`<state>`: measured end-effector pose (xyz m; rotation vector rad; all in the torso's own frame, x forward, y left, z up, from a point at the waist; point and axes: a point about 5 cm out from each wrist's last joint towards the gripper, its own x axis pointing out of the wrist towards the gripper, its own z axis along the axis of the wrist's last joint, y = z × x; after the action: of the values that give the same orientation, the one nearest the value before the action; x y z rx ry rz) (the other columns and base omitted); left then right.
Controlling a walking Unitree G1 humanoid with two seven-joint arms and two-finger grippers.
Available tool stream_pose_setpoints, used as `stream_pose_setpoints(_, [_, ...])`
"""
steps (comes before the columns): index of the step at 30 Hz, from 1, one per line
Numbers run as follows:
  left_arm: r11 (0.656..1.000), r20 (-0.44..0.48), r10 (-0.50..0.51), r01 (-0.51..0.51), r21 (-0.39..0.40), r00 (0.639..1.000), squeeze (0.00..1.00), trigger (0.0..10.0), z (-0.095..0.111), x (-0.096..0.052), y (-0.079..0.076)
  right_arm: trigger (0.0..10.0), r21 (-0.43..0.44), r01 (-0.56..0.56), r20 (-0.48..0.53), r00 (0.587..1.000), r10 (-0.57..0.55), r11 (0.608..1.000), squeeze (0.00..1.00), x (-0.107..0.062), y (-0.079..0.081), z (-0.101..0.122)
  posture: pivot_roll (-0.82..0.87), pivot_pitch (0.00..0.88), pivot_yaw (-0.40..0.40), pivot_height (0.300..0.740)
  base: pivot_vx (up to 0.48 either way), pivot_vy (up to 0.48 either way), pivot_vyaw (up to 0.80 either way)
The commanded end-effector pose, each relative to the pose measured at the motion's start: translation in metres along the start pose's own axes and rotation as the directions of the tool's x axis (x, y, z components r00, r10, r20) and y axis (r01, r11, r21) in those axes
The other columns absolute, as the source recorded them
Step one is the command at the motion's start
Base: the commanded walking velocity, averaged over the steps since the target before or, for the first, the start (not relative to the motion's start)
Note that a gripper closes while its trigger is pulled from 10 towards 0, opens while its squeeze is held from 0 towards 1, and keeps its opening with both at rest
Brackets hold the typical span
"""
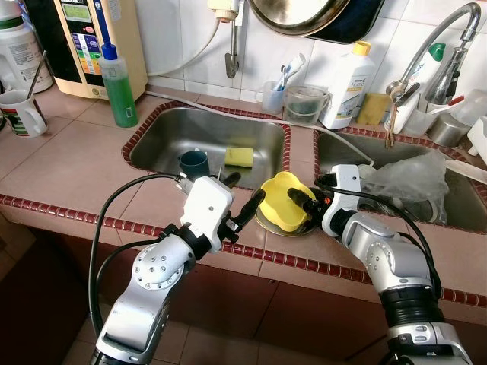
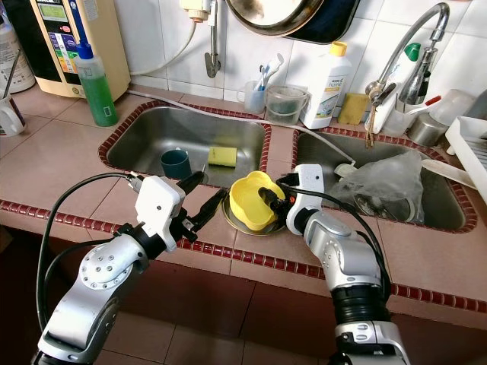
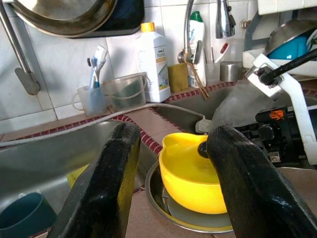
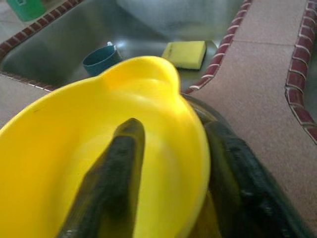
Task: Kitchen organization
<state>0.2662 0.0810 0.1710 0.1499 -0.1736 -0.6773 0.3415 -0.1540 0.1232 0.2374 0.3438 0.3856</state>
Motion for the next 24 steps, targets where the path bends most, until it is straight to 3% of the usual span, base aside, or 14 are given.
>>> stream_pose_setpoints(1, [1.000, 0.020, -0.023, 0.023, 0.008, 1.000, 0.00, 10.0, 0.0060, 0.0004, -0.0036, 0.0, 0.024, 0.019, -0.001, 1.000, -0.019, 1.000, 0.00, -0.0023, -0.0033, -0.0010, 0.09, 0.000, -0.078, 0.740, 0.000, 0.000, 0.00])
stream_pose_setpoints(8, [1.000, 0.023, -0.022, 0.022, 0.008, 0.999, 0.00, 10.0, 0.0075, 0.0017, -0.0018, 0.0, 0.068, 0.039, -0.005, 0.999, -0.039, 0.997, 0.00, -0.0044, -0.0057, -0.0054, 0.09, 0.000, -0.071, 0.740, 0.000, 0.000, 0.00])
stream_pose_setpoints(24, [0.999, 0.008, -0.054, 0.054, 0.008, 0.999, 0.00, 10.0, 0.0056, -0.0006, -0.0053, 0.0, 0.082, 0.050, 0.011, 0.999, -0.051, 0.995, 0.00, -0.0045, -0.0081, -0.0012, 0.09, 0.000, -0.064, 0.740, 0.000, 0.000, 0.00])
